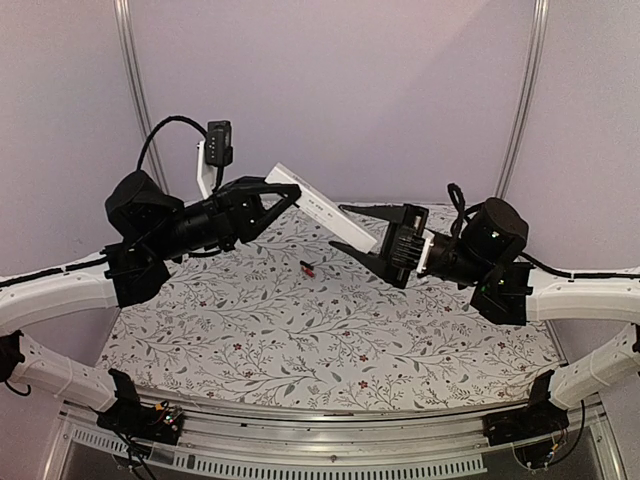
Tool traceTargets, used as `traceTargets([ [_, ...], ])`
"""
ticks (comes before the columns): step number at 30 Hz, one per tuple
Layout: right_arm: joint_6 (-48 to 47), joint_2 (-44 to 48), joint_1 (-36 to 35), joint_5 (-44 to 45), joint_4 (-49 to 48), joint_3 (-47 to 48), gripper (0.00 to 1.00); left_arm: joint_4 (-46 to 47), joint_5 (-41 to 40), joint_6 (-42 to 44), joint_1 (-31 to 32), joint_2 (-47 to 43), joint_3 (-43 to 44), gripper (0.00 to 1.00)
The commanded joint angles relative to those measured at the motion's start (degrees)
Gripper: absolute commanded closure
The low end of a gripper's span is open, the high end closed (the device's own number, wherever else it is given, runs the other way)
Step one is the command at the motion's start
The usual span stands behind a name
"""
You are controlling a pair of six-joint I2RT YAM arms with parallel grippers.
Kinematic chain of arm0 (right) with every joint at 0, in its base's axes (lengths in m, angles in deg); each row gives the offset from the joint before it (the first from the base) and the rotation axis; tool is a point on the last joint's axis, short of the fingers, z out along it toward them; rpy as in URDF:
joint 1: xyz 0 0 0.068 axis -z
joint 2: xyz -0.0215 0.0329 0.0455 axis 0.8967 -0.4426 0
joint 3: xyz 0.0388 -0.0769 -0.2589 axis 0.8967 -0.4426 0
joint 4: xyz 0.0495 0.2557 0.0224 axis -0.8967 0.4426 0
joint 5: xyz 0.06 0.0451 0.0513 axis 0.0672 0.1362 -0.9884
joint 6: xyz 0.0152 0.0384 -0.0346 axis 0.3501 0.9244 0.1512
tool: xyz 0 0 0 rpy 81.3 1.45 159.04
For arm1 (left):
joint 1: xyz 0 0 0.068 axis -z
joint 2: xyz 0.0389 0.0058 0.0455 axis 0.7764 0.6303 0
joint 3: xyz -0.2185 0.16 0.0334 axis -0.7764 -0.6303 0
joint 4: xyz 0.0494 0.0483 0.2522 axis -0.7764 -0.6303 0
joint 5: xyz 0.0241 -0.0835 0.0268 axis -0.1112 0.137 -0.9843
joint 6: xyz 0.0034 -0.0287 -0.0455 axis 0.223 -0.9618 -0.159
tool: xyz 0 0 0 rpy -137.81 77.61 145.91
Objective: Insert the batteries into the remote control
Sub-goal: Remove the battery cover from the remote control.
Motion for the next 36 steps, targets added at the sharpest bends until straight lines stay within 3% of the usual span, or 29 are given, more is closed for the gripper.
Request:
traceTargets([
  [1, 1.40, -0.88, -0.33, 0.56, -1.06, -0.26, 0.59, 2.05, -2.96, -0.82, -1.25, -0.26, -0.27, 1.00],
  [7, 2.04, -0.54, -0.33, 1.42, -0.81, -1.93, 0.82, 3.18, -4.89, -2.06, -2.97, -1.47, -1.28, 1.00],
  [12, 2.26, 0.73, -0.31, 3.17, -0.18, -3.91, 0.84, 2.48, -5.89, -1.55, -4.65, -3.26, -1.72, 1.00],
  [19, 2.38, 3.26, -0.33, 4.64, 3.15, -6.38, 0.70, 0.67, -7.44, 1.02, -6.03, -5.88, -2.24, 1.00],
  [25, 2.02, 4.32, -0.33, 5.94, 4.72, -6.57, 0.67, 1.58, -5.89, -0.14, -6.30, -5.46, -2.58, 1.00],
  [29, 1.28, 4.54, -0.30, 7.00, 6.79, -5.75, 0.58, 2.36, -4.93, -1.00, -6.32, -4.94, -2.92, 1.00],
  [36, -0.64, 9.70, -0.33, 14.74, 12.01, -7.43, 0.51, 0.08, -5.91, 1.25, -6.54, -6.40, -2.69, 1.00],
])
